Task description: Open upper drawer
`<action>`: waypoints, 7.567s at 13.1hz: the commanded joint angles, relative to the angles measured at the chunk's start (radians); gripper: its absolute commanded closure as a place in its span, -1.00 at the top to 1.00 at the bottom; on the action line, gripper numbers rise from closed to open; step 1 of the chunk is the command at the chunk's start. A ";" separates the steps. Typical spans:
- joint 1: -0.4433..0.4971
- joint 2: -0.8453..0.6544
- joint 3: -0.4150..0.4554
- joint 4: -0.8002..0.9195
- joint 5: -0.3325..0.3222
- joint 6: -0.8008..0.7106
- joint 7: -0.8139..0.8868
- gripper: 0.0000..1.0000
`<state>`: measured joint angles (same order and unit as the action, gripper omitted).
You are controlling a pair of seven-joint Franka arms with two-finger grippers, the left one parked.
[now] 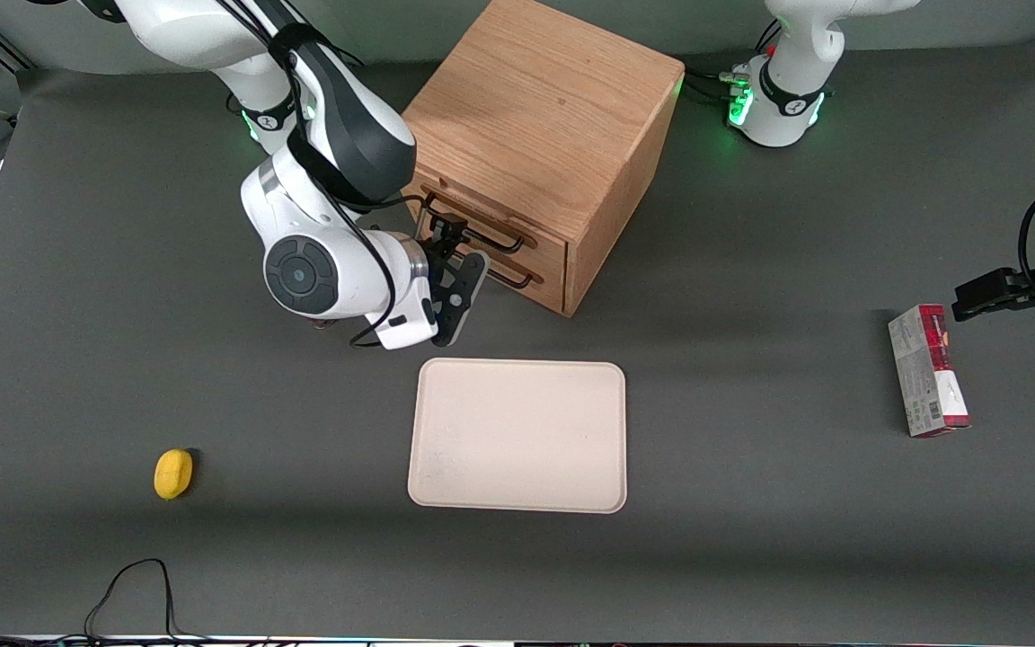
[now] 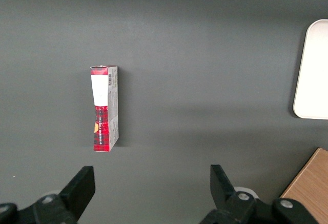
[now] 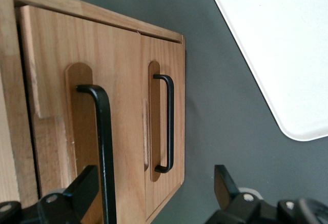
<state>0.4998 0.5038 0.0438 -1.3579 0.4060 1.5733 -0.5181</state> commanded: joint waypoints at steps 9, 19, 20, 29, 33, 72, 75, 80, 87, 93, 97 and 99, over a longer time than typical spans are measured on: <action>0.039 0.016 -0.005 -0.039 0.034 0.024 0.063 1.00; 0.066 0.010 -0.007 -0.101 -0.042 0.025 0.076 1.00; 0.066 0.013 -0.005 -0.104 -0.058 0.030 0.069 1.00; 0.026 0.018 -0.013 -0.078 -0.085 0.034 0.010 1.00; -0.001 0.022 -0.015 -0.063 -0.075 0.047 -0.016 1.00; -0.253 0.208 -0.010 0.204 -0.073 0.171 -0.154 1.00; -0.264 0.208 -0.010 0.206 -0.059 0.186 -0.154 1.00; -0.296 0.213 -0.009 0.230 0.004 0.180 -0.151 1.00; -0.296 0.194 -0.015 0.302 0.039 0.032 -0.108 1.00; -0.340 0.018 -0.050 0.248 -0.065 -0.102 -0.036 1.00; -0.336 -0.186 -0.091 -0.016 -0.176 -0.037 -0.026 1.00; -0.331 -0.337 -0.093 -0.241 -0.237 0.086 0.030 1.00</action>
<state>0.1498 0.3592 -0.0382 -1.3104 0.2221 1.5353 -0.5501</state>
